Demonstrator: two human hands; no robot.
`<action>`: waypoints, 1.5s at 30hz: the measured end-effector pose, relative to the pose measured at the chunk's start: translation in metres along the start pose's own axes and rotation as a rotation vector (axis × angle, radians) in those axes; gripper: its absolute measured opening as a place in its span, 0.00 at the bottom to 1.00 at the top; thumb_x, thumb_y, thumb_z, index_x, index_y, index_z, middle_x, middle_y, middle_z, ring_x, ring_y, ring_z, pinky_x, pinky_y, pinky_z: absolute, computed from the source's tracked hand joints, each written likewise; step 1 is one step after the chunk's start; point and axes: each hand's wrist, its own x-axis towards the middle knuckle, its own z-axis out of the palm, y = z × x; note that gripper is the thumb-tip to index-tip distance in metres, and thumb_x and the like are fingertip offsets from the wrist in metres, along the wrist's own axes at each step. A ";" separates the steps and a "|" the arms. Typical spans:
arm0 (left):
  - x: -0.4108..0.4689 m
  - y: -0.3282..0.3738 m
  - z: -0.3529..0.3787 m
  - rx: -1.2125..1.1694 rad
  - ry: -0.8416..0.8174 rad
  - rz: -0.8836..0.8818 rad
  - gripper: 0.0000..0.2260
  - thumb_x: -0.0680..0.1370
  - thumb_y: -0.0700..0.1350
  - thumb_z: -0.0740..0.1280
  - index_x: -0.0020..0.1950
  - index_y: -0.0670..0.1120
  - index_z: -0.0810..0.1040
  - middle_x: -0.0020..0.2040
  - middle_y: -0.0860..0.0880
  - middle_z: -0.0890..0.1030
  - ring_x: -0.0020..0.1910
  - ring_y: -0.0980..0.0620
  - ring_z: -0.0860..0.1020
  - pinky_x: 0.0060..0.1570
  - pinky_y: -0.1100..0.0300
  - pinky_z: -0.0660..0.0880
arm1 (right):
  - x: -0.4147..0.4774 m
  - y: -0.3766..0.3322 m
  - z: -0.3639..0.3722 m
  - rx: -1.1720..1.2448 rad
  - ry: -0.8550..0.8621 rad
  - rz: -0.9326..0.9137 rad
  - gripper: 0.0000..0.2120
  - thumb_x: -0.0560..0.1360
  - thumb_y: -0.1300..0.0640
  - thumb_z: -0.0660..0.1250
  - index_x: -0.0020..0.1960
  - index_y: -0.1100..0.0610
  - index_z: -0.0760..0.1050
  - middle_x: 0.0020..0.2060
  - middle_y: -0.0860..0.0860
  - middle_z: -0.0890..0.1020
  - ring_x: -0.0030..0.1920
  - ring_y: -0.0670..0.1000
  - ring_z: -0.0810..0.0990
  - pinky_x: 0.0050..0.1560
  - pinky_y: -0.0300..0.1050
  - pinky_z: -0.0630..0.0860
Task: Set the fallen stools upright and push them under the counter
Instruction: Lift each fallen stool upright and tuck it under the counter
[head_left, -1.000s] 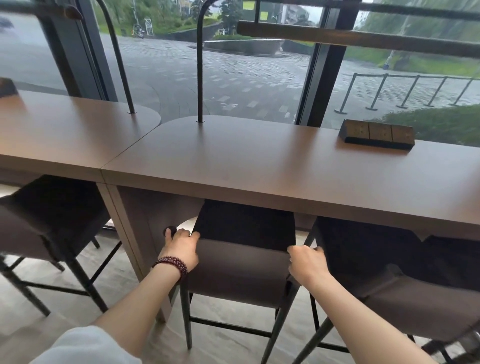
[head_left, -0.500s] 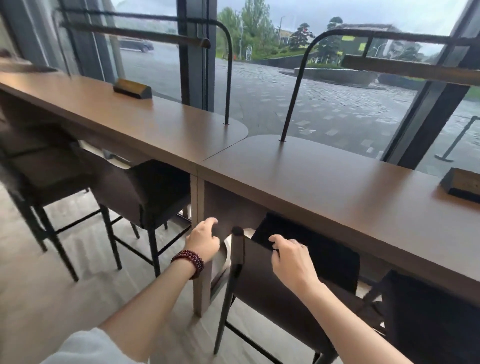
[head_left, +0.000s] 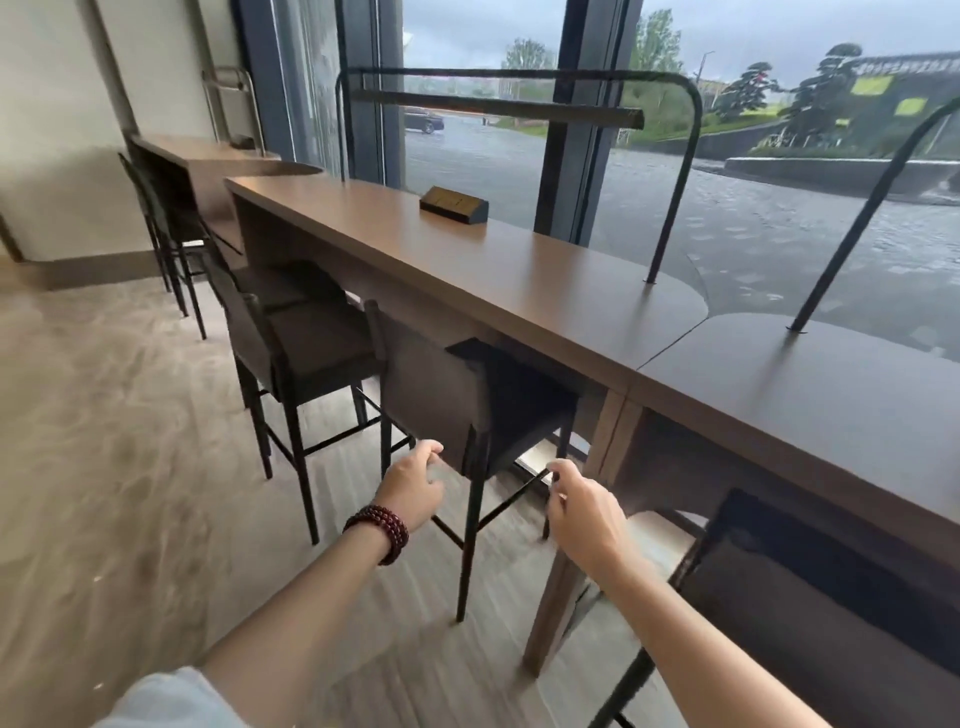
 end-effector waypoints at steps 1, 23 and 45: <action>0.007 -0.012 -0.015 -0.004 0.009 -0.008 0.20 0.76 0.34 0.60 0.67 0.45 0.70 0.64 0.46 0.75 0.63 0.49 0.74 0.59 0.63 0.68 | 0.009 -0.013 0.010 0.018 0.005 0.007 0.18 0.79 0.62 0.56 0.68 0.57 0.68 0.51 0.54 0.84 0.49 0.55 0.81 0.42 0.40 0.69; 0.282 -0.112 -0.101 -0.026 -0.104 -0.002 0.21 0.75 0.34 0.60 0.68 0.44 0.69 0.64 0.44 0.75 0.64 0.48 0.73 0.64 0.58 0.68 | 0.257 -0.085 0.139 0.121 0.076 0.316 0.30 0.76 0.55 0.66 0.74 0.56 0.58 0.69 0.55 0.69 0.68 0.56 0.68 0.66 0.51 0.69; 0.499 -0.146 -0.102 0.460 -0.467 0.392 0.34 0.73 0.35 0.59 0.76 0.53 0.53 0.78 0.51 0.47 0.77 0.49 0.42 0.74 0.45 0.52 | 0.355 -0.107 0.194 -0.531 -0.143 0.616 0.16 0.70 0.68 0.61 0.51 0.51 0.74 0.48 0.50 0.81 0.58 0.54 0.73 0.51 0.49 0.65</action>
